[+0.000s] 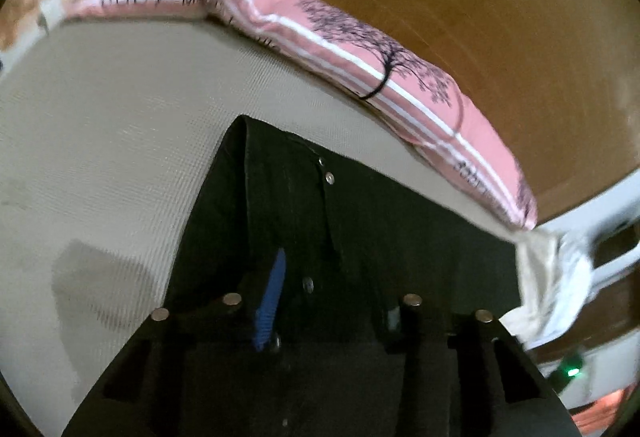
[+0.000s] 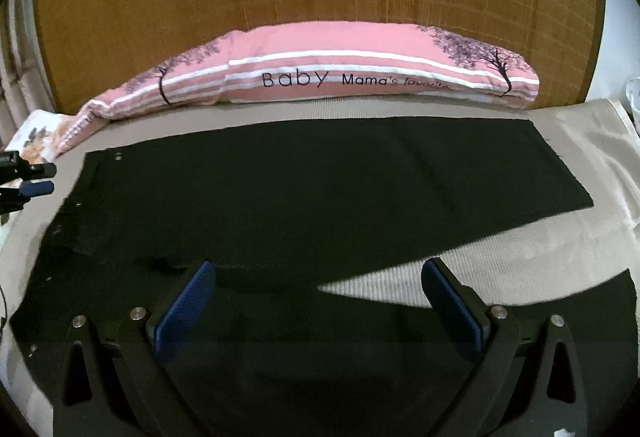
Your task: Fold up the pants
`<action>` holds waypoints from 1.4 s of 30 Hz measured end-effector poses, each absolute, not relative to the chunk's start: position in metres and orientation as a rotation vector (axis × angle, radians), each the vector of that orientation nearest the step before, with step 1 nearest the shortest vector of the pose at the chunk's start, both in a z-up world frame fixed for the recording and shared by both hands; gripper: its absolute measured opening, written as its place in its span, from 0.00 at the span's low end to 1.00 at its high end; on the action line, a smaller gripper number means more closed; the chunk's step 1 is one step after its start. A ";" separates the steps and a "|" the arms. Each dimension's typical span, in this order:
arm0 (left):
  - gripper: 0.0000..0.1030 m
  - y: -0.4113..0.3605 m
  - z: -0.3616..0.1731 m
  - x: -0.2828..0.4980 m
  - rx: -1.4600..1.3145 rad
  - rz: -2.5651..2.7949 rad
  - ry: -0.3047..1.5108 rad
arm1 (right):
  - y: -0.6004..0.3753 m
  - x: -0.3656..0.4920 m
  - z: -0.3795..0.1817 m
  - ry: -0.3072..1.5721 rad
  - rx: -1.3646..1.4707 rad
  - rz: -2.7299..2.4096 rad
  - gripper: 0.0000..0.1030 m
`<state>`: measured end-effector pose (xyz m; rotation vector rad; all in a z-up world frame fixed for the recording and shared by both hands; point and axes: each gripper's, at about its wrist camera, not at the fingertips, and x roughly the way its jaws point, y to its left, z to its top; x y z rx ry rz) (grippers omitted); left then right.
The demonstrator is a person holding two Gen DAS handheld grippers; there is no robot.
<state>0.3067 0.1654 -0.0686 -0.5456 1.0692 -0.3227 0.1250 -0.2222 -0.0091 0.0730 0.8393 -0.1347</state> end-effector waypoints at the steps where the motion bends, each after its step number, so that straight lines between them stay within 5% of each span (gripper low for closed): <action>1: 0.36 0.169 -0.073 0.314 -0.559 -0.328 1.076 | -0.222 0.130 -0.013 0.842 0.070 -0.138 0.99; 27: 0.35 0.196 -0.118 0.380 -0.718 -0.399 1.114 | -0.233 0.156 -0.062 0.945 0.118 -0.171 1.00; 36: 0.28 0.190 -0.129 0.413 -0.788 -0.377 1.112 | -0.234 0.157 -0.064 0.948 0.115 -0.172 1.00; 39: 0.11 0.188 -0.131 0.412 -0.761 -0.335 1.104 | -0.233 0.157 -0.065 0.948 0.112 -0.174 1.00; 42: 0.08 0.191 -0.128 0.406 -0.756 -0.336 1.073 | -0.233 0.158 -0.066 0.947 0.112 -0.174 1.00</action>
